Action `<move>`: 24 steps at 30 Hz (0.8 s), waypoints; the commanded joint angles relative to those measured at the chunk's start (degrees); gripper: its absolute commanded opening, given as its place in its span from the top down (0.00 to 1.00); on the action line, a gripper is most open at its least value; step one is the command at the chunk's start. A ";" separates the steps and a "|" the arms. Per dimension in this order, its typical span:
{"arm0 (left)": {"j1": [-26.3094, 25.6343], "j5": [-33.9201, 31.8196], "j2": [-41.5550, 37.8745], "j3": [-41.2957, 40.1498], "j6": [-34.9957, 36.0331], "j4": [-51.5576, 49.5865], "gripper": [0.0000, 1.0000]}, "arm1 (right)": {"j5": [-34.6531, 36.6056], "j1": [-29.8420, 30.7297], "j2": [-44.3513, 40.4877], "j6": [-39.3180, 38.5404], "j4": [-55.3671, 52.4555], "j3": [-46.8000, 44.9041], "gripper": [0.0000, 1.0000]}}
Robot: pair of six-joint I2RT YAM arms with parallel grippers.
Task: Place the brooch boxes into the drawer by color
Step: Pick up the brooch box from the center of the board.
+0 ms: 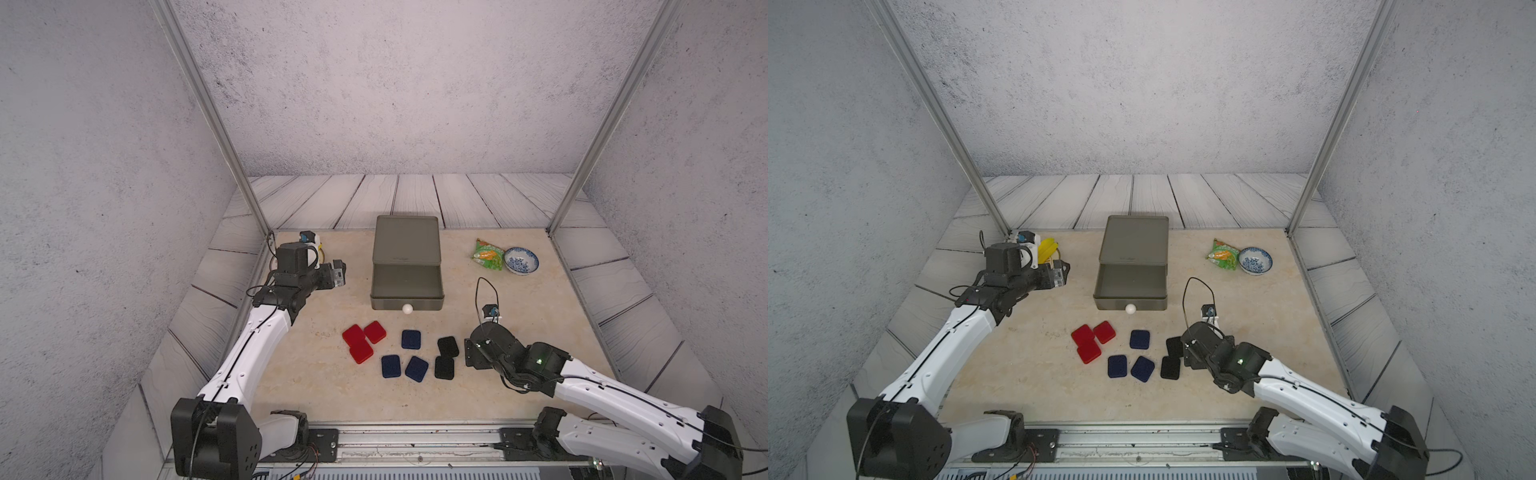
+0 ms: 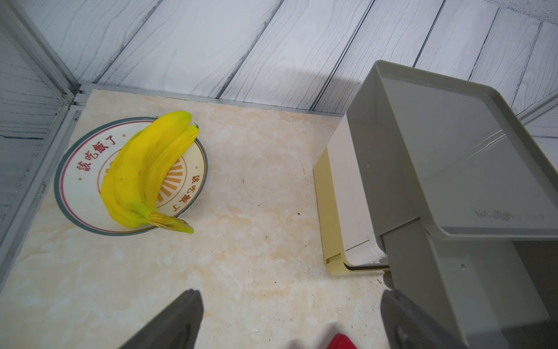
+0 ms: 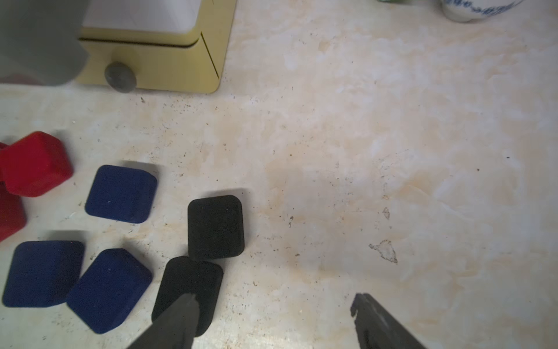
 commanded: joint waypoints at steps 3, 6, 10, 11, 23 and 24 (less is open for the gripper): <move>-0.25 0.47 -0.23 0.70 -0.13 0.76 0.01 | -8.19 -2.63 9.06 -3.75 7.44 1.49 0.11; -0.27 0.09 -0.34 0.54 0.11 0.68 0.02 | -11.46 -3.53 13.37 -4.81 10.74 2.69 0.10; -0.25 -0.16 -0.31 0.52 0.22 0.60 0.01 | -13.66 -3.96 17.23 -6.44 12.76 5.05 0.10; -0.26 -0.17 -0.22 0.53 0.19 0.62 0.01 | -14.31 -4.10 18.25 -6.71 13.18 5.52 0.10; -0.25 -0.26 -0.03 0.52 0.40 0.46 0.01 | -14.55 -5.00 26.23 -6.17 14.30 6.00 0.11; -0.25 -0.28 -0.03 0.53 0.48 0.40 0.01 | -14.45 -5.16 26.51 -6.20 14.38 5.91 0.12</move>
